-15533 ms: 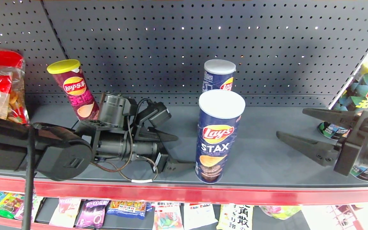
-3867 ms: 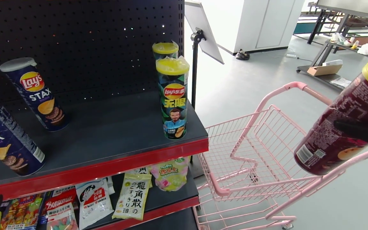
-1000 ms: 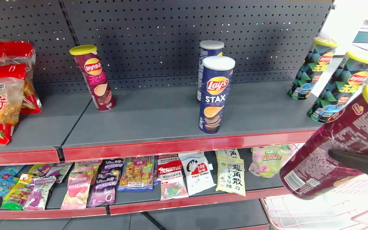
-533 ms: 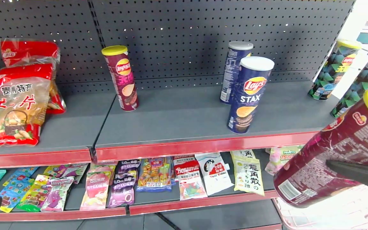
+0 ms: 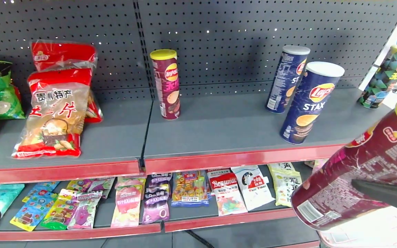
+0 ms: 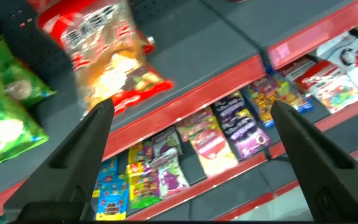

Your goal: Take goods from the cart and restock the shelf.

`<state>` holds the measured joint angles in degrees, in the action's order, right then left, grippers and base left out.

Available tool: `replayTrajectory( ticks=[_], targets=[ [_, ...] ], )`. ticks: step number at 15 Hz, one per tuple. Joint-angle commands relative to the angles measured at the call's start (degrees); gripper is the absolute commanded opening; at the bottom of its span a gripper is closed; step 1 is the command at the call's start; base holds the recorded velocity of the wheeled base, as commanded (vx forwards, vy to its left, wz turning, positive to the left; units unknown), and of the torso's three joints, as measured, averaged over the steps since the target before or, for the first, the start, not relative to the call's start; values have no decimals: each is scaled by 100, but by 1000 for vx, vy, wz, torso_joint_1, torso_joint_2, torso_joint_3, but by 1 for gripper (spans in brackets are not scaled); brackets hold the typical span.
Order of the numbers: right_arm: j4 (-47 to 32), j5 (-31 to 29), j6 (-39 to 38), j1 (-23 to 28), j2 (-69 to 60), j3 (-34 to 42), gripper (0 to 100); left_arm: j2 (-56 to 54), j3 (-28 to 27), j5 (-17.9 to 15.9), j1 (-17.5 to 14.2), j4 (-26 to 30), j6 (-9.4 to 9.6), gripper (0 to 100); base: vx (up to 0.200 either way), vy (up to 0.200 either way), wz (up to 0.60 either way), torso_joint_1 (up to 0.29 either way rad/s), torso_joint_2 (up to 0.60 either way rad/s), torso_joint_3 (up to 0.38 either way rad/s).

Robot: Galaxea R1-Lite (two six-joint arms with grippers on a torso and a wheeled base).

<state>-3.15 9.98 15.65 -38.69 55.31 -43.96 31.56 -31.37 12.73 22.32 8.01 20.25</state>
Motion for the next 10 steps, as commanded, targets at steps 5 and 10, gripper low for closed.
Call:
replayTrajectory(
  ticks=[5, 10],
  targets=[
    [-2, 4, -1, -51, 59, 10, 0, -18, 8, 2, 0, -1, -3, 100, 0, 120, 0, 0, 0, 0],
    [-2, -5, 8, -235, 59, -16, 0, -54, 25, 2, 0, -1, 111, 100, 40, 0, 0, 0, 0, -1]
  ],
)
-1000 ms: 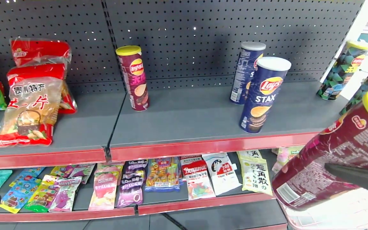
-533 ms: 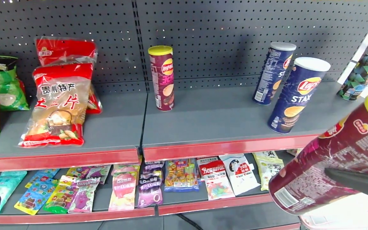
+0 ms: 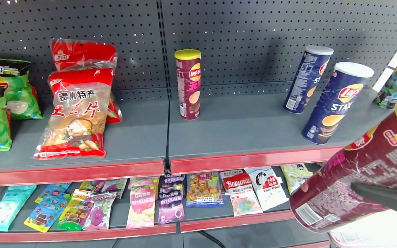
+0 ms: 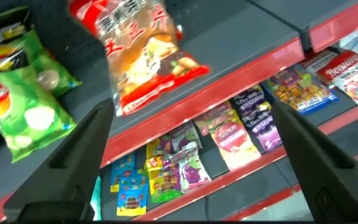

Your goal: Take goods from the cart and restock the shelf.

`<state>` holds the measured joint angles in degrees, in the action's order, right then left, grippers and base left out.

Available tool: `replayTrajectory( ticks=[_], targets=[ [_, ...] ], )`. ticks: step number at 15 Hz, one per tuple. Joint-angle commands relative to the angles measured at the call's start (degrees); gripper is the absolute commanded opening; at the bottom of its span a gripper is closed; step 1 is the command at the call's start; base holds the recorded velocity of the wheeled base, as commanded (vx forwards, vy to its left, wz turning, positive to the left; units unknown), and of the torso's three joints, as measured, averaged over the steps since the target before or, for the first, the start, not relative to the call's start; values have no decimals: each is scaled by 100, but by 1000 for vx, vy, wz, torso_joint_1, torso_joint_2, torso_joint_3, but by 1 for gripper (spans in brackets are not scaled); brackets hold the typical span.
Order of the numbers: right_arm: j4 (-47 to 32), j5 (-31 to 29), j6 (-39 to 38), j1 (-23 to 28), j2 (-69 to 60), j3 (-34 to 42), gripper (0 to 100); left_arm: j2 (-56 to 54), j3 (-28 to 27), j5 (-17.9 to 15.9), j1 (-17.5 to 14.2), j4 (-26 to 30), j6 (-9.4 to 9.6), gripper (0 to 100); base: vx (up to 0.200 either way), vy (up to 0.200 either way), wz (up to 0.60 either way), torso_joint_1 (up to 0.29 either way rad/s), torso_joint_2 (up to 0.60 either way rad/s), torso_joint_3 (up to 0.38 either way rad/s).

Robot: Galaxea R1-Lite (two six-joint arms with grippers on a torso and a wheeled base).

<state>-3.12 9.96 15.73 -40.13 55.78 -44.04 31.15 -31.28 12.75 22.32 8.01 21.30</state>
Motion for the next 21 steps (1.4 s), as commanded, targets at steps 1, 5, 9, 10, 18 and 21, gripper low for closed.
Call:
replayTrajectory(
  ticks=[1, 5, 9, 10, 18, 21],
  targets=[
    [-13, -12, 1, -214, 20, -25, 0, -12, 17, -1, 0, -1, 6, 100, 200, 0, 0, -12, 2, -2],
    [-4, -20, 1, -293, 214, -175, 0, -39, 17, 8, 0, -1, 15, 100, 200, 0, 0, 5, 4, 2],
    [-4, -12, 1, -302, 249, -201, 0, -47, 8, -1, 0, -1, 59, 100, 150, 0, 0, 3, 2, 1],
    [-4, -12, 1, -302, 249, -201, 0, -47, 8, -10, 0, -1, 120, 100, 0, 0, 0, 0, 0, 0],
    [-4, -20, 9, -302, 178, -192, 0, 1737, -765, -1328, 44, -845, -258, 100, 0, 0, 0, 0, 0, 0],
    [-4, -29, 9, -293, 170, -210, 0, 3117, -1240, -1556, 369, -1566, -407, 100, 0, 0, 0, 0, 0, 0]
  ],
)
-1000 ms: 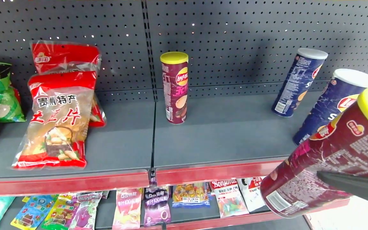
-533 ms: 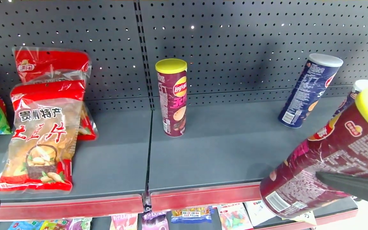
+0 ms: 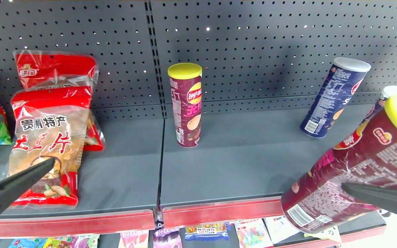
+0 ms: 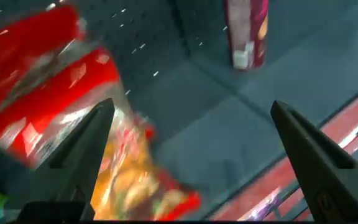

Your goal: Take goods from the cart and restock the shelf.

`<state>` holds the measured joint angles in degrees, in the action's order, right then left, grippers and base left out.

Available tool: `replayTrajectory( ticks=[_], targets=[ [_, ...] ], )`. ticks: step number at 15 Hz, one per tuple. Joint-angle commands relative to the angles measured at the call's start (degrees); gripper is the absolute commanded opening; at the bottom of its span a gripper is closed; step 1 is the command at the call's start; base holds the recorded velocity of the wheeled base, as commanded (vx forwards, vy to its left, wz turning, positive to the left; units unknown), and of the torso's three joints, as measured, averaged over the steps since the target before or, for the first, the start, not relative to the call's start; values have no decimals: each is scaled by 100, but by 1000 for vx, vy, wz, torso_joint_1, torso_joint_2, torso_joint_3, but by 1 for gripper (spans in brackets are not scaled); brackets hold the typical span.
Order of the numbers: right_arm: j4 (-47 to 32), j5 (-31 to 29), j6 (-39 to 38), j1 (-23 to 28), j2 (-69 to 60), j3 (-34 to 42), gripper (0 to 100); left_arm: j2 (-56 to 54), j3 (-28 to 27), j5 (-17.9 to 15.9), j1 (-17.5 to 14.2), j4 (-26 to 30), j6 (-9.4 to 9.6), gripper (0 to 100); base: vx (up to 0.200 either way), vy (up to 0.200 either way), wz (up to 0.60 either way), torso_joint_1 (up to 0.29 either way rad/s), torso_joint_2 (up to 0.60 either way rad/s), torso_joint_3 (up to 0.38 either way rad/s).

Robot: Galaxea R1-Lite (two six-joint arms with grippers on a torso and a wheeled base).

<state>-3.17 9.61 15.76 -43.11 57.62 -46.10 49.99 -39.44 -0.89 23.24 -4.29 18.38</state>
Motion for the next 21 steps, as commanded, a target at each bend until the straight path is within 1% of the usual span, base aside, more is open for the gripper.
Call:
replayTrajectory(
  ticks=[1, 2, 3, 4, 5, 6, 7, 9, 13, 19, 21],
  targets=[
    [1, -3, -3, 22, -14, 5, 0, 1601, -750, -570, 489, -344, -590, 100, 0, 0, 0, 0, 0, 0],
    [1, -3, -3, 30, -14, 5, 0, 1891, -1022, -684, 630, -344, -801, 100, 0, 0, 0, 0, 0, 0],
    [1, -20, -3, 39, -23, 14, 0, 2208, -1180, -684, 726, -344, -810, 100, 0, 0, 0, 0, 0, 0],
    [1, -29, -12, 39, -41, 5, 0, 2436, -1277, -693, 744, -371, -828, 100, 0, 0, 0, 0, 0, 0],
    [1, -29, -12, 39, -41, 5, 0, 2463, -1286, -702, 744, -388, -828, 100, 0, 0, 0, 0, 0, 0],
    [1, -29, -12, 48, -41, 14, 0, 2920, -1435, -720, 814, -661, -836, 100, 0, 0, 0, 0, 0, 0],
    [1, -29, -12, 48, -41, 14, 0, 3192, -1550, -720, 814, -880, -845, 100, 0, 0, 0, 0, 0, 0],
    [1, -29, -12, 48, -32, 5, 0, 3614, -1752, -728, 814, -1127, -836, 100, 0, 0, 0, 0, 0, 0],
    [1, -29, -21, 65, -94, 23, 0, 4097, -2174, -693, 814, -1153, -836, 100, 0, 0, 0, 0, 0, 0],
    [-8, -29, -29, 65, -146, 93, 0, 4572, -2560, -658, 814, -1206, -828, 100, 0, 0, 0, 0, 0, 0],
    [-8, -29, -29, 74, -164, 84, 0, 4818, -2850, -605, 814, -1329, -836, 100, 0, 0, 0, 0, 0, 0]
  ],
)
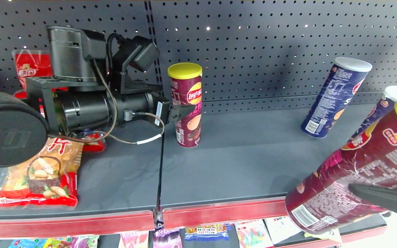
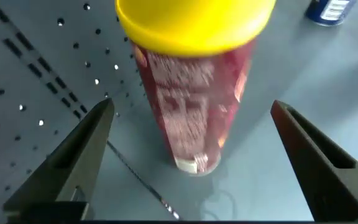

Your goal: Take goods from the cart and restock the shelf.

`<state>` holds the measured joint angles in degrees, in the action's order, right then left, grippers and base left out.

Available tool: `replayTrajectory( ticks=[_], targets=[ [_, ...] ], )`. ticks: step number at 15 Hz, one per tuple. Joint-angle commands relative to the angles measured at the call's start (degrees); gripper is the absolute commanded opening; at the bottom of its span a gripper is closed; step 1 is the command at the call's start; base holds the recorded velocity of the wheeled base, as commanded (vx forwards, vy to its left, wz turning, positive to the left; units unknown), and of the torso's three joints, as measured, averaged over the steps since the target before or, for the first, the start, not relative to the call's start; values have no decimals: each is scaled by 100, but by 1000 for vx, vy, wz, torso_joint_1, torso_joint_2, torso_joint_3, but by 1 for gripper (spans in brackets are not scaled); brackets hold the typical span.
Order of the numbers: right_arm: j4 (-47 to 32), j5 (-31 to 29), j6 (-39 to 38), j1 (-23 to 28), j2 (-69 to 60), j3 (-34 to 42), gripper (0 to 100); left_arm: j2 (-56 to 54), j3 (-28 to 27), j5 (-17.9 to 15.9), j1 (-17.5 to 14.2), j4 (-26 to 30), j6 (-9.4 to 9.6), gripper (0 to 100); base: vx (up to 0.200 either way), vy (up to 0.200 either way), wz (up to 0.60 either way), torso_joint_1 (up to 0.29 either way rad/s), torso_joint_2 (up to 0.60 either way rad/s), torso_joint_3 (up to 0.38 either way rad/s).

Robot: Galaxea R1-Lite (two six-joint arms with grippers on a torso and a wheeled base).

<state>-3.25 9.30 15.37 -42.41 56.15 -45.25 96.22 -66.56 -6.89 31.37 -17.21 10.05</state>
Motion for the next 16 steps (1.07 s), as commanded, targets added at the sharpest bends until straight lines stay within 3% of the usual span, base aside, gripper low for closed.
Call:
replayTrajectory(
  ticks=[1, 11, 12, 16],
  targets=[
    [0, 1, 1, 5, -16, -1, 0, 231, -199, 3, 1, -37, -3, 100, 0, 0, 0, 0, 0, 0],
    [-17, 1, 1, 84, -8, -1, 0, 591, -507, 153, 10, -80, 6, 100, 0, 0, 0, 0, 0, 0],
    [-17, 1, 1, 84, 1, 8, 0, 644, -551, 144, 10, -133, 6, 0, 0, 0, 0, 0, 0, 0],
    [-17, 1, 1, 93, 19, 8, 0, 635, -472, 3, 142, -203, -11, 0, 0, 0, 0, 0, 0, 0]
  ],
)
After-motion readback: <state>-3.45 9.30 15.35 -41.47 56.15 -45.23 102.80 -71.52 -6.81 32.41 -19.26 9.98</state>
